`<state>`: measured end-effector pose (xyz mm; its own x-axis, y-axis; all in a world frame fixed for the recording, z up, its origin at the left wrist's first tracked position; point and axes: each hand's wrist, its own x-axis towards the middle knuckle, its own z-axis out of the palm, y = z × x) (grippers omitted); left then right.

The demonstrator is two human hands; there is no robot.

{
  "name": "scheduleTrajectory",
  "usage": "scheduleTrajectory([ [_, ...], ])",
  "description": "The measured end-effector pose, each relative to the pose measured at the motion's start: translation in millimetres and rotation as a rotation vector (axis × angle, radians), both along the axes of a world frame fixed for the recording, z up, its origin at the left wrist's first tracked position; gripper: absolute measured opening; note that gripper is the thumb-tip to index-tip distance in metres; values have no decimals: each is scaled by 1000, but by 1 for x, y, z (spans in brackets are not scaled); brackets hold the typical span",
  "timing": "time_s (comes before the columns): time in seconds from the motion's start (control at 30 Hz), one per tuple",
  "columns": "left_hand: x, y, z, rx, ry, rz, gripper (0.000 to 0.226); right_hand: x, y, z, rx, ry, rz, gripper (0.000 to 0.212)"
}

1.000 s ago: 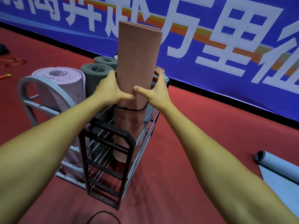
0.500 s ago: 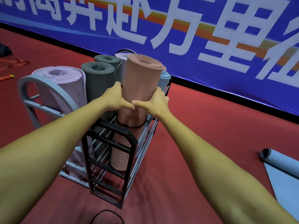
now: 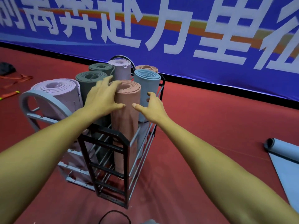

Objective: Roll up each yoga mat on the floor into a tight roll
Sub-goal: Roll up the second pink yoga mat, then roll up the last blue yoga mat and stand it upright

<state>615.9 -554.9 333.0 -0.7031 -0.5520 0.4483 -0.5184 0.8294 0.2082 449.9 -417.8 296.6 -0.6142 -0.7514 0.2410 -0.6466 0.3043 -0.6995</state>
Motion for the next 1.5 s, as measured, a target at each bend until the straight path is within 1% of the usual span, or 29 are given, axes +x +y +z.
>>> scheduleTrajectory([
  [0.03, 0, 6, 6, -29, -9, -15, 96, -4, 10, 3, 0, 9, 5, 100],
  [0.13, -4, 28, 26, 77, 39, -43, 78, -17, 51, 14, 22, 49, 15, 80],
  [0.2, -10, 47, 40, 95, 27, -95, 68, -28, 86, 22, 47, 108, 27, 68],
  [0.33, -37, 111, 55, 115, -18, -266, 38, -53, 175, 41, 21, 214, 54, 54],
  [0.43, -79, 173, 49, 149, -59, -392, 19, -75, 253, 48, 24, 315, 68, 45],
  [0.53, -137, 245, 29, 185, -140, -535, 15, -102, 337, 41, 70, 400, 66, 41],
  [0.6, -178, 297, 10, 223, -206, -621, 14, -123, 394, 27, 145, 451, 54, 39],
  [0.67, -217, 352, -14, 271, -276, -683, 14, -149, 456, 4, 233, 462, 27, 39],
  [0.73, -255, 409, -45, 335, -333, -748, 14, -175, 521, -28, 298, 422, -26, 38],
  [0.83, -303, 494, -109, 461, -401, -826, 13, -211, 617, -93, 361, 279, -156, 38],
  [1.0, -355, 624, -240, 679, -517, -871, 13, -249, 755, -216, 466, -35, -393, 45],
  [1.1, -371, 689, -317, 817, -577, -801, 17, -256, 812, -282, 499, -173, -491, 45],
  [1.13, -374, 709, -338, 868, -600, -764, 19, -258, 826, -301, 527, -202, -505, 48],
  [1.17, -376, 729, -358, 947, -626, -726, 22, -260, 838, -319, 577, -227, -497, 56],
  [1.2, -377, 747, -376, 1047, -653, -680, 30, -260, 848, -336, 653, -234, -460, 69],
  [1.23, -377, 764, -394, 1149, -684, -636, 44, -261, 858, -351, 750, -226, -403, 83],
  [1.3, -379, 795, -422, 1330, -706, -579, 89, -262, 878, -375, 948, -193, -277, 109],
  [1.33, -380, 807, -435, 1405, -684, -535, 105, -263, 889, -383, 1034, -163, -231, 119],
  [1.37, -383, 818, -447, 1477, -668, -486, 111, -265, 901, -390, 1105, -116, -221, 129],
  [1.43, -394, 839, -462, 1646, -611, -331, 96, -271, 922, -398, 1183, -59, -289, 143],
  [1.47, -399, 847, -467, 1738, -572, -245, 89, -272, 931, -399, 1170, -53, -353, 144],
  [1.5, -405, 853, -471, 1807, -541, -169, 85, -270, 936, -402, 1126, -38, -412, 139],
])
